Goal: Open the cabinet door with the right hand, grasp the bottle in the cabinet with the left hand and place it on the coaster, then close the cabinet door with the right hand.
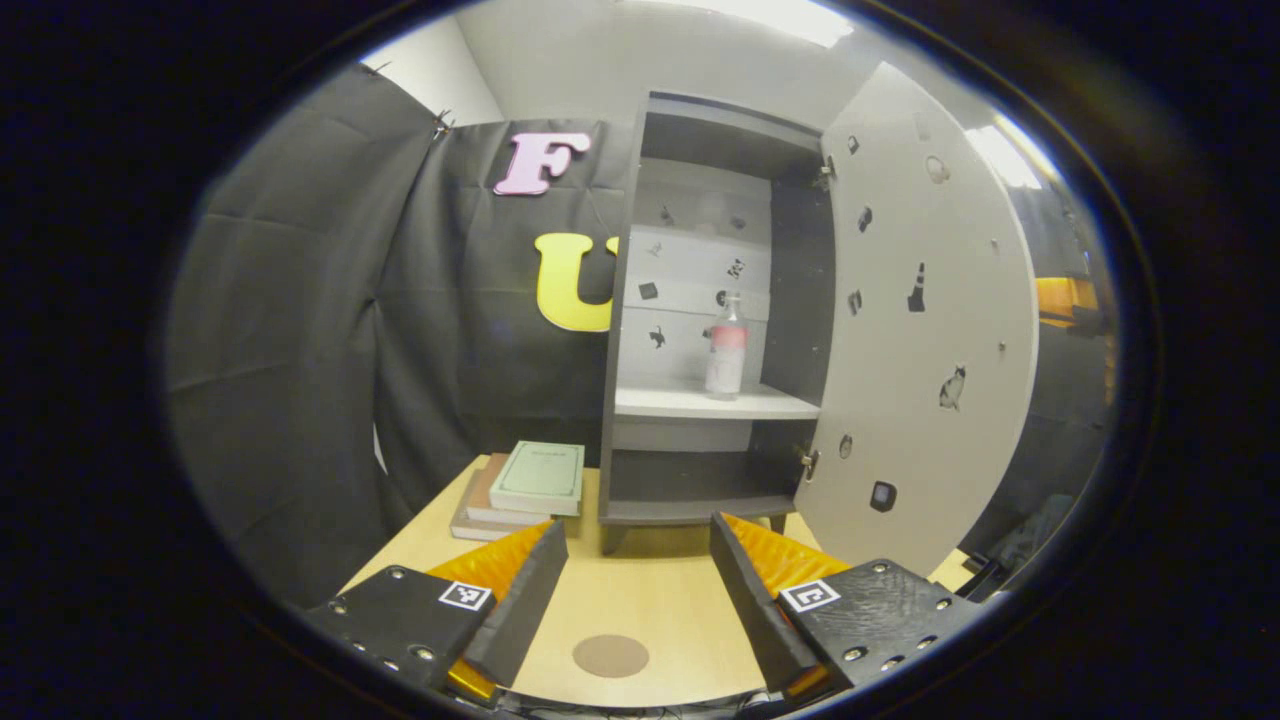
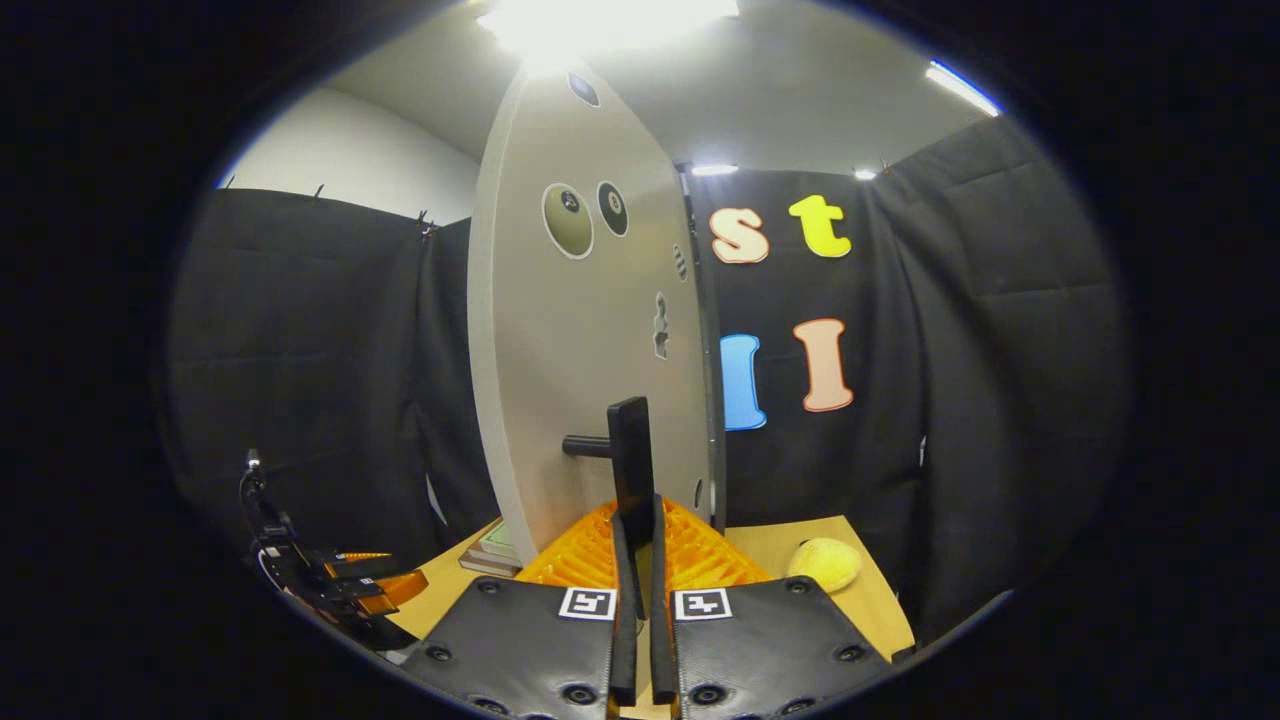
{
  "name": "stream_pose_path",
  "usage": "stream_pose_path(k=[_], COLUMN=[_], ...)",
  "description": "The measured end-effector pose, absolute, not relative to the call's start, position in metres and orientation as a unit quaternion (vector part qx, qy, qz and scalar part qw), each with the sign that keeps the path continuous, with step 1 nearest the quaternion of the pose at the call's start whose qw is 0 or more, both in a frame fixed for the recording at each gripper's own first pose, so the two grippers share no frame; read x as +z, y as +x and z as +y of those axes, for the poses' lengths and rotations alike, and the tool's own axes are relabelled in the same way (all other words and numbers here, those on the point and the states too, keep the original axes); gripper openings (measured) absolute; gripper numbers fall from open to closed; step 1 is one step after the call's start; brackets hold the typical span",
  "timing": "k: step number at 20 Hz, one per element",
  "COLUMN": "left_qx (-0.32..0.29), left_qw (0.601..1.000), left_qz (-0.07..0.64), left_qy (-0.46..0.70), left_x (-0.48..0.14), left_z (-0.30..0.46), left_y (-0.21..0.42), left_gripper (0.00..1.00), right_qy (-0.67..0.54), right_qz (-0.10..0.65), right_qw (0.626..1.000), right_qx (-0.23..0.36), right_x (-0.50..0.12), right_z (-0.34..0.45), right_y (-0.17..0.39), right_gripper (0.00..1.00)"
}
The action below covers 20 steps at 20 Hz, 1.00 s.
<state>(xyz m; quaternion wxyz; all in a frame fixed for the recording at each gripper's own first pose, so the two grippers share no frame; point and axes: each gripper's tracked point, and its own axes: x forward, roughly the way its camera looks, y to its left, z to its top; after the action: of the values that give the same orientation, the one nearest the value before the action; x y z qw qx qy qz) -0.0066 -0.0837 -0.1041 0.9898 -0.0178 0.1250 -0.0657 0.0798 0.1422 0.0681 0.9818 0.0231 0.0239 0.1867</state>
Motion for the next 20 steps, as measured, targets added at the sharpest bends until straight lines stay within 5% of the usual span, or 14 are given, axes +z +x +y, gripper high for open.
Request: stream_pose_path(k=[20], left_qx=[-0.139], left_qw=[0.982], left_qz=[0.124], left_qy=[-0.007], left_x=[-0.096], left_z=[-0.133], left_y=[0.021], left_gripper=[0.92], right_qy=[0.052], right_qz=[0.031], right_qw=[0.99], right_qx=[0.128], right_x=[0.054], right_z=[0.094], right_y=[0.069], right_gripper=[0.07])
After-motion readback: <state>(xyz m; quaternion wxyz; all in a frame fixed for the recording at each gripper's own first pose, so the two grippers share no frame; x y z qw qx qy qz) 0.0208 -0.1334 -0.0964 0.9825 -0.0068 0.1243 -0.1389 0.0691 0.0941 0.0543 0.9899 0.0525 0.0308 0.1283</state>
